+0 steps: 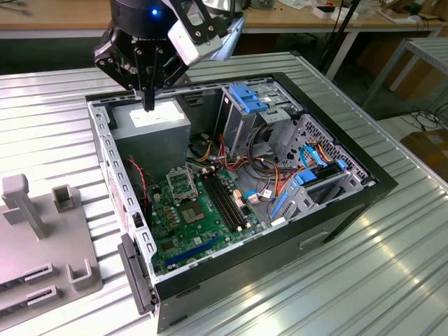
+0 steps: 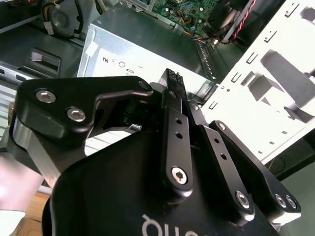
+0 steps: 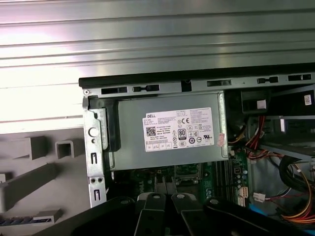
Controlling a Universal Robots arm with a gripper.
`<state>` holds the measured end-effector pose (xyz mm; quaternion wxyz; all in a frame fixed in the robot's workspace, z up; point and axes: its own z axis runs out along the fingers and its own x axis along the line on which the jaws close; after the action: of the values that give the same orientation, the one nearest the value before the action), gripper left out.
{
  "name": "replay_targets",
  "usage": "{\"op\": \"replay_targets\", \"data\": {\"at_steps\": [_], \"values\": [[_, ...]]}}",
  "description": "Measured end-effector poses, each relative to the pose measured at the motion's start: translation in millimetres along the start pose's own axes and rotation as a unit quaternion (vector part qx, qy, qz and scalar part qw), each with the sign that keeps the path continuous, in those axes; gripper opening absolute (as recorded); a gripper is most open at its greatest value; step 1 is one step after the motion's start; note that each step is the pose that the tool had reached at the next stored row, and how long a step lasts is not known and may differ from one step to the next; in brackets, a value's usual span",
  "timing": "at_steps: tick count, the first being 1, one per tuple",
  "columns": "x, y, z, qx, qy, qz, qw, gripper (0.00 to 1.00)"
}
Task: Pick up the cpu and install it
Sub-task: 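Reach for the cpu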
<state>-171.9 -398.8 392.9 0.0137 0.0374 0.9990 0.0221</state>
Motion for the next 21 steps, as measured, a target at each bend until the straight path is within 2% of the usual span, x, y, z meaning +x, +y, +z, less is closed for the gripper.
{"op": "replay_targets", "data": {"at_steps": [21], "values": [[23.1,-1.8,0.4,0.0000,0.0000,0.000,1.00000,0.11]]}}
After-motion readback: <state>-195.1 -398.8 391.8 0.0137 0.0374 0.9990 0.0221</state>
